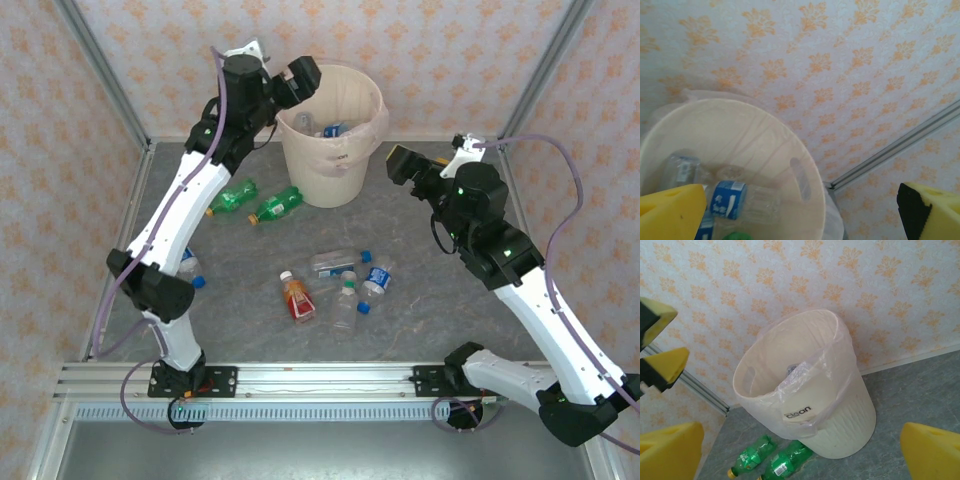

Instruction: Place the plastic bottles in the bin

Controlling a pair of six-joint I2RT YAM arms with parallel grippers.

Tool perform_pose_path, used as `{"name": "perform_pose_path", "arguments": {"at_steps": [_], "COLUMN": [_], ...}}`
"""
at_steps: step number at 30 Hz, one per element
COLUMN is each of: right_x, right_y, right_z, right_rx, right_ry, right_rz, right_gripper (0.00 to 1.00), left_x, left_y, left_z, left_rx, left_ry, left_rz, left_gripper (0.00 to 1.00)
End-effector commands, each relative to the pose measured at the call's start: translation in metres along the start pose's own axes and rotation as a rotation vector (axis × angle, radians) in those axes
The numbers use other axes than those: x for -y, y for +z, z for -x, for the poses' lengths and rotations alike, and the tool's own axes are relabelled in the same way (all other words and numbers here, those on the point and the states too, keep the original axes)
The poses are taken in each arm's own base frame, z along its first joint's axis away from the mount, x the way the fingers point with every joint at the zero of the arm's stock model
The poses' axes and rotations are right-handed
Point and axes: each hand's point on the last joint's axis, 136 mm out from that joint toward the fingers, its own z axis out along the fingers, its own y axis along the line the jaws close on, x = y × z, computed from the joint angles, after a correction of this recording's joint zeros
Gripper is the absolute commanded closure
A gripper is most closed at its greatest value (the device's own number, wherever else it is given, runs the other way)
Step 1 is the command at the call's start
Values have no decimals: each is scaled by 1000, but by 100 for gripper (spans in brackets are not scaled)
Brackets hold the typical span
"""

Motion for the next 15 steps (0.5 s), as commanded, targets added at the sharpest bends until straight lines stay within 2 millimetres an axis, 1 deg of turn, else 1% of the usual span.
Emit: {"name": "perform_pose_path", "arguments": {"at_steps": [1,2,6,10,15], "right_x": [-9,-11,-16,-23,-33], "right_y": [2,4,11,19,31], "right_z": [1,0,-5,-10,-15], "right_rx": [12,9,-5,-22,-44], "right_ry": [17,16,25,27,34], "right_rz": [48,59,86,115,158], "right_gripper": [0,0,0,0,0], "left_x": [-21,-28,-66,-103,-169], "left_y": [-19,-26,-50,-76,-113], "left_z": [-7,-11,-30,-45,-68], "left_rx": [-5,-10,-21,-33,-47], "left_ry": [72,80,99,66,-18], "left_rz": [89,111,218,271,386], "left_gripper": [1,1,1,1,1]}}
